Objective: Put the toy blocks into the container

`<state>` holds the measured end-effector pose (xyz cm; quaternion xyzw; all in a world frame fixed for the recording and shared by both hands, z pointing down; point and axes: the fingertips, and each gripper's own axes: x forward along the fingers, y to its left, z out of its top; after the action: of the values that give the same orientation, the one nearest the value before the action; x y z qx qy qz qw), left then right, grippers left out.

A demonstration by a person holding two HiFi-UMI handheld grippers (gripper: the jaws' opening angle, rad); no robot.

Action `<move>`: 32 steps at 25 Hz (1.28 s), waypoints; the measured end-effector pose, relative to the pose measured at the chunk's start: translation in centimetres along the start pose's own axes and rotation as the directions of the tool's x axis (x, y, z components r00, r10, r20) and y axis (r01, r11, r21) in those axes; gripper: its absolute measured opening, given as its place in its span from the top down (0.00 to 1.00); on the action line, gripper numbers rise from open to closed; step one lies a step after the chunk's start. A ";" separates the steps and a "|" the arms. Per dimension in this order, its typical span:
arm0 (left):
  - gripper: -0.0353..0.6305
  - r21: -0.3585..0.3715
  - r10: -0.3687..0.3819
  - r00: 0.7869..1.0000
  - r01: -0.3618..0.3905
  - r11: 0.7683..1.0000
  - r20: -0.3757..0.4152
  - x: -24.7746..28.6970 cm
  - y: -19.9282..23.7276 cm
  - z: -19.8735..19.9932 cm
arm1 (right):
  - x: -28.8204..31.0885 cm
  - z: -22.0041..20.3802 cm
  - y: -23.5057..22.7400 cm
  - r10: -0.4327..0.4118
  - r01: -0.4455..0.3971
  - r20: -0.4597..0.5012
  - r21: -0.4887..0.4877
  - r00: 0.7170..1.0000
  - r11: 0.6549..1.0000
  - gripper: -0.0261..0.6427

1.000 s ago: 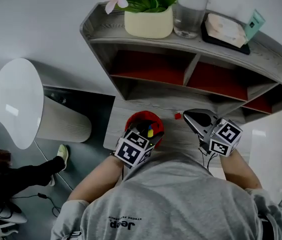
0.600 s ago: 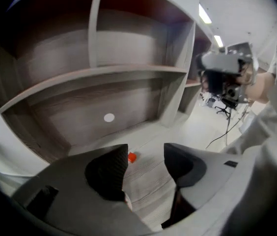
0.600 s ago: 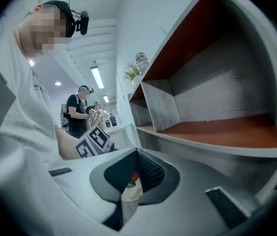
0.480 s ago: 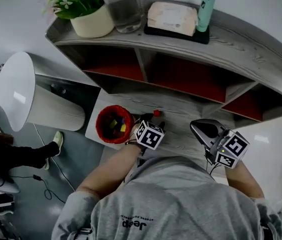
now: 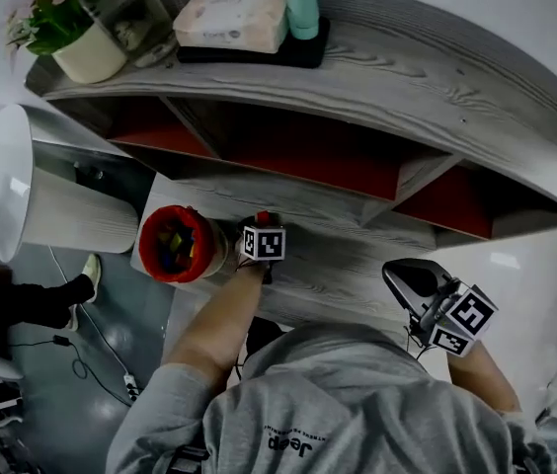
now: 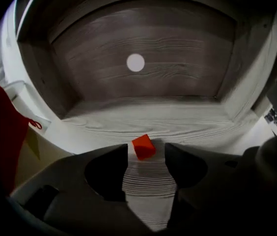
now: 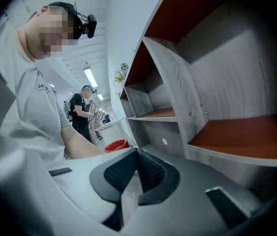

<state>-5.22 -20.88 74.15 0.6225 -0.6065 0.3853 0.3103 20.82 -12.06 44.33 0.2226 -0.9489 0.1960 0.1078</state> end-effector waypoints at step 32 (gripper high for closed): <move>0.70 0.172 -0.398 0.890 0.366 0.915 0.223 -26.5 18.2 3.2 | 27.2 8.7 17.1 0.204 -0.194 0.059 -0.136 0.977 0.971 0.94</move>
<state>-22.18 -11.22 48.38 0.7919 -0.4813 0.2712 0.2602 -12.02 -11.95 38.89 0.1257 -0.9804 0.1356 0.0673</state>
